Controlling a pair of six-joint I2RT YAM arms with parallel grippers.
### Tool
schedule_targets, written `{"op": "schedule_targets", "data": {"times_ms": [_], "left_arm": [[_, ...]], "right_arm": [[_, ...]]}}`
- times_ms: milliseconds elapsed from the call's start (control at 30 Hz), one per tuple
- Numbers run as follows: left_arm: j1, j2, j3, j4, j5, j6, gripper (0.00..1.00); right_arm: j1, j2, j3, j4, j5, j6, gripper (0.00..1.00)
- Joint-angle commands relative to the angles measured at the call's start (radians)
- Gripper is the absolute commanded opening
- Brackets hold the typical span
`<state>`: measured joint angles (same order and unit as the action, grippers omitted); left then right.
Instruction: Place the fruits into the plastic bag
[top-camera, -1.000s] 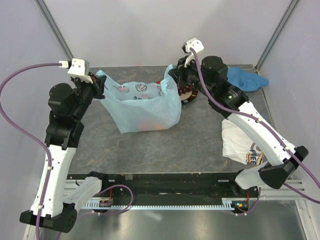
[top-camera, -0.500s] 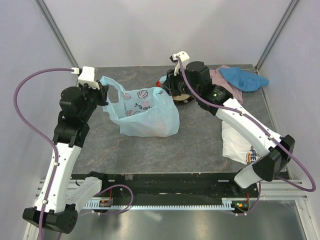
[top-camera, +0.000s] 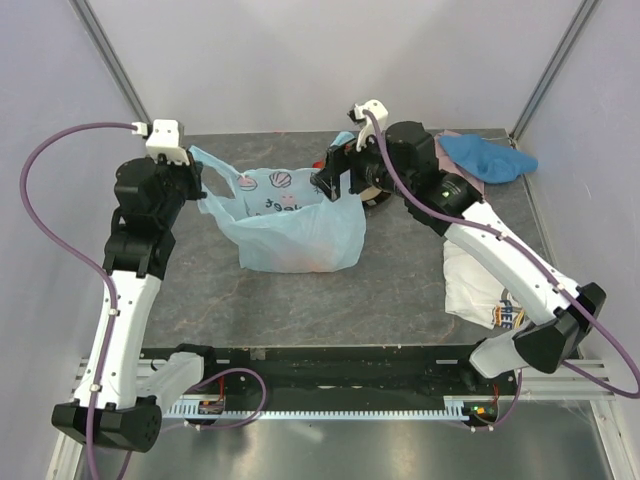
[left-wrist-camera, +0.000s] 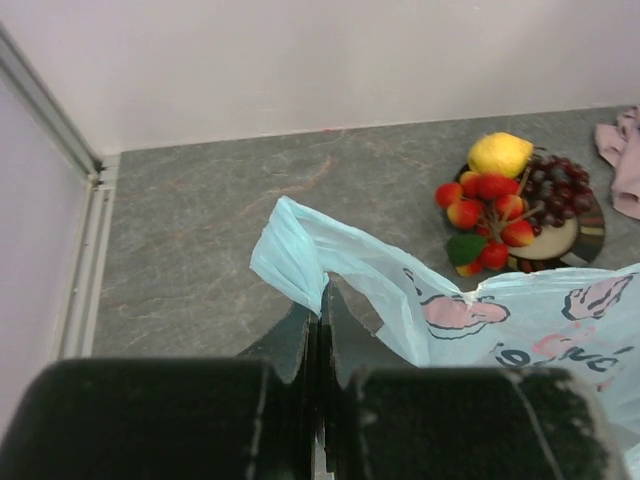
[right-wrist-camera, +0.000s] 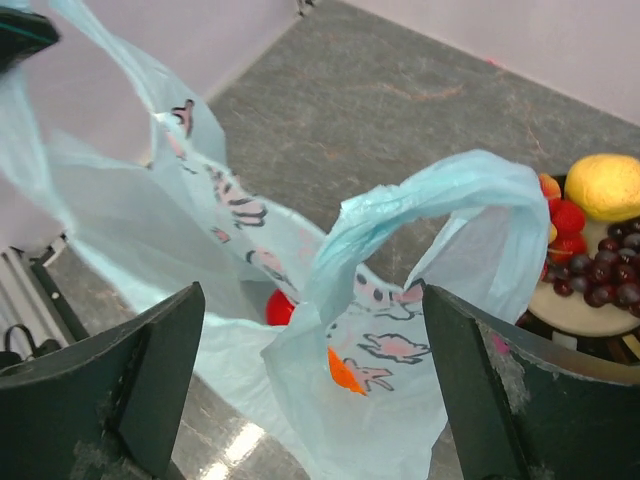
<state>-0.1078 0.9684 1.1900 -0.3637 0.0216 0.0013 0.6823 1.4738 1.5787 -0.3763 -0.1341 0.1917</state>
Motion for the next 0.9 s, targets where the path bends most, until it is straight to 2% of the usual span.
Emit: {"op": "schedule_targets", "data": {"times_ms": [0, 167, 300, 533, 667, 867], "left_arm": [[0.046, 0.036, 0.108, -0.038, -0.075, 0.048, 0.02], [0.106, 0.076, 0.157, -0.073, -0.098, 0.051, 0.01], [0.172, 0.084, 0.178, -0.080, -0.103, 0.060, 0.02], [0.207, 0.059, 0.142, -0.044, -0.164, 0.092, 0.02], [0.215, 0.055, 0.100, -0.021, -0.190, 0.111, 0.02], [0.247, 0.035, -0.006, 0.054, -0.197, 0.112, 0.02]], "right_arm": [[-0.016, -0.088, 0.096, 0.030, -0.077, 0.029, 0.98], [-0.067, -0.090, 0.145, 0.033, -0.101, 0.057, 0.98], [-0.202, -0.046, 0.164, 0.042, -0.154, 0.121, 0.98], [-0.371, 0.061, 0.116, 0.103, -0.216, 0.213, 0.98], [-0.397, 0.184, 0.084, 0.102, -0.118, 0.201, 0.95], [-0.374, 0.308, 0.040, 0.108, -0.010, 0.180, 0.89]]}}
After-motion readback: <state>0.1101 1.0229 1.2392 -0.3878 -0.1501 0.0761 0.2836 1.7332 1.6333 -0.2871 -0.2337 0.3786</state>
